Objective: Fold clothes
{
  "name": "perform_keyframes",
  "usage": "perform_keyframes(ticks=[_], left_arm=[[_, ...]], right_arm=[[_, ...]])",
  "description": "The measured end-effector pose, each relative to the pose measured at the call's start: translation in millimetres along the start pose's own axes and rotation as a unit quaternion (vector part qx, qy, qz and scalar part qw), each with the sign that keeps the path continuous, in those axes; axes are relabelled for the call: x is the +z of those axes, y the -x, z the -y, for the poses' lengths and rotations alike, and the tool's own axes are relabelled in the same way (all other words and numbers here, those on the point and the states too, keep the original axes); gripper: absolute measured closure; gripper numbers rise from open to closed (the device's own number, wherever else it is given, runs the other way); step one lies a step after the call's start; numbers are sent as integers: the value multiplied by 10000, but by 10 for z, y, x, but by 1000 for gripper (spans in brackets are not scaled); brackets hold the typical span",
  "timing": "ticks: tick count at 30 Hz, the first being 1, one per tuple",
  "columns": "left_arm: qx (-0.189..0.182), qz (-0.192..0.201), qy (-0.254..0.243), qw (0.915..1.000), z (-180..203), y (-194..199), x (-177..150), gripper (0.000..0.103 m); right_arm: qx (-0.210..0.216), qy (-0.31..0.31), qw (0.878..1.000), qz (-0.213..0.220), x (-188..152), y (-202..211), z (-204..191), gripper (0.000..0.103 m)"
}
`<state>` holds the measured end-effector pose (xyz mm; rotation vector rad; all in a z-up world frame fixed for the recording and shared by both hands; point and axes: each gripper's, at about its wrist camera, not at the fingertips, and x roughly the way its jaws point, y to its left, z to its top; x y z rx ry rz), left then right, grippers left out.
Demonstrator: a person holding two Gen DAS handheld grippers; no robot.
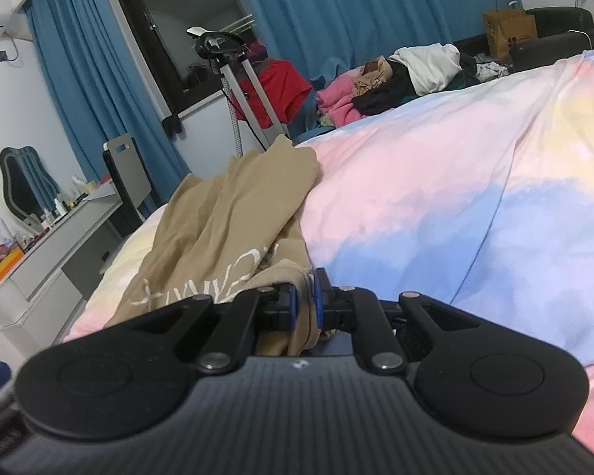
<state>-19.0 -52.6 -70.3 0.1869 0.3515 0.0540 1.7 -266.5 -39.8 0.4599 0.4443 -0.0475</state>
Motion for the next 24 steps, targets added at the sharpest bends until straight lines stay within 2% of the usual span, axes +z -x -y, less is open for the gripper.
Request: perform_keyframes(ticks=[3,8,10,13,15,18,21,24], left_arm=[[71,-214,-324,9992,88,-170,-146,22],[390,-858,-816,9922,167,-457,-396,22],[567,-915,-921,9899,163,-521,-432,22],[855,-716,-755,9909,98,-515,-397,22],[1051,-557,-525,9915,1,-499,-316,22],[1214,-323,44,9921,-169,-429,-209,22],[1066,-307,301,9934,-258,-373,-125,22],[850,-414,254,9952,-232,-359,-137,23]], right_arm=[[-22,-13,10000,-57,-36,7,25,91],[-86,26,9997,-210,-99,-23,54,90],[-226,150,9991,-316,-137,-51,62,83],[-451,391,9966,-569,-204,-122,80,64],[-495,499,9951,-695,-239,-169,92,58],[-533,662,9939,-700,-279,-217,75,57],[-784,759,9935,-315,-279,-175,12,58],[-817,760,9936,168,-252,-60,-54,58]])
